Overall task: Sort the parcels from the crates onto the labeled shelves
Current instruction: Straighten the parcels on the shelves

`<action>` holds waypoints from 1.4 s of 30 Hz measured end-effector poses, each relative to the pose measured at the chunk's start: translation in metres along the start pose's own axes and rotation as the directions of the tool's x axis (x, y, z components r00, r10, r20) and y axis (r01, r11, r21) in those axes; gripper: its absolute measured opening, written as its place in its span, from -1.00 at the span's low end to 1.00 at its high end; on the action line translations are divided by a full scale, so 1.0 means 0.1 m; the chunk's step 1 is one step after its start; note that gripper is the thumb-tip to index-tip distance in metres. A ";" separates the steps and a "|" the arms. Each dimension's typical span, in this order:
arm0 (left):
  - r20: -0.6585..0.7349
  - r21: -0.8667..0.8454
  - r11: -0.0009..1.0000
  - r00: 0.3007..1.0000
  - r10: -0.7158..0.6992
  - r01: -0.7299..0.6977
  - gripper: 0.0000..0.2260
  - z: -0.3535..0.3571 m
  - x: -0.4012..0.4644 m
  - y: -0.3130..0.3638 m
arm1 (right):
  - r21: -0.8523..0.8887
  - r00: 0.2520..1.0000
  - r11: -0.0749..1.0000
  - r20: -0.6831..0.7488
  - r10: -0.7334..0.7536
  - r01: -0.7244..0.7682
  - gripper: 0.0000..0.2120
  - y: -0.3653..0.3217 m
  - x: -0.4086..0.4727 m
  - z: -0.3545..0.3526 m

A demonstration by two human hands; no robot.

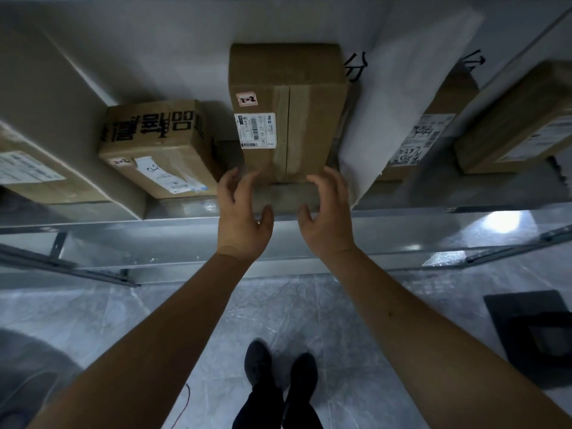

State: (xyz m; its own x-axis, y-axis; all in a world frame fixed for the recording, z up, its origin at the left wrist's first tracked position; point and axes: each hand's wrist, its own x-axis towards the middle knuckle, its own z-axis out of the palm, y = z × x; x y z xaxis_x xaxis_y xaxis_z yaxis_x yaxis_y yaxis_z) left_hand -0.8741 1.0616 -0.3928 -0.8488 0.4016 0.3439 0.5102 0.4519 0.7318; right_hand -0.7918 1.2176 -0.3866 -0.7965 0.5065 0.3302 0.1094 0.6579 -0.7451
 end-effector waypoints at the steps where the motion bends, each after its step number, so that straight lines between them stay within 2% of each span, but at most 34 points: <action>1: -0.001 0.009 1.000 1.000 -0.016 0.016 -0.41 -0.05 -0.12 0.05 | 0.003 0.999 1.000 0.032 -0.010 0.010 -0.52 -0.04 -0.09 -0.02; 5: -0.005 0.074 0.983 0.986 -0.165 0.165 -0.44 -0.34 -0.55 0.20 | -0.018 0.984 1.000 0.177 0.005 -0.002 -0.57 -0.23 -0.40 -0.05; 9: -0.053 0.127 0.964 0.972 -0.229 0.234 -0.42 -0.67 -0.83 0.16 | -0.021 0.958 1.000 0.287 -0.016 0.023 -0.59 -0.47 -0.54 0.06; 12: -0.065 0.137 0.948 0.958 -0.280 0.286 -0.41 -0.91 -0.87 0.06 | -0.025 0.950 1.000 0.311 -0.007 0.015 -0.58 -0.67 -0.55 0.21; 21: -0.040 0.071 0.947 0.949 -0.312 0.314 -0.38 -1.36 -0.51 -0.43 | -0.016 0.960 1.000 0.280 0.022 -0.019 -0.52 -1.18 -0.34 0.85; 30: 0.023 -0.024 0.990 0.990 -0.139 0.140 -0.17 -1.45 -0.28 -0.75 | -0.011 0.992 0.995 0.067 0.103 -0.103 -0.30 -1.48 -0.26 1.28; 33: 0.044 -0.033 0.986 0.986 -0.162 0.164 -0.13 -1.39 -0.27 -0.77 | -0.042 0.996 0.995 0.029 0.086 -0.085 -0.31 -1.43 -0.22 1.35; 38: 0.041 -0.053 0.978 0.979 -0.202 0.204 -0.15 -1.33 -0.17 -0.83 | -0.080 0.996 0.995 0.053 0.070 -0.065 -0.44 -1.32 -0.12 1.43; 42: 0.029 -0.072 0.984 0.986 -0.161 0.163 -0.17 -1.28 -0.07 -0.91 | -0.063 0.995 0.998 0.094 0.030 -0.024 -0.38 -1.25 -0.06 1.47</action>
State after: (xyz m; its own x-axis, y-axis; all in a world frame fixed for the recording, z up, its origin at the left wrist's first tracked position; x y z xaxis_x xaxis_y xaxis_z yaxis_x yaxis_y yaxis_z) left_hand -0.9322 0.9152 -0.3870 -0.9157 0.3464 0.2039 0.3537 0.4532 0.8183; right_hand -0.8880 1.0506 -0.3801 -0.8454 0.4712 0.2515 0.1660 0.6794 -0.7147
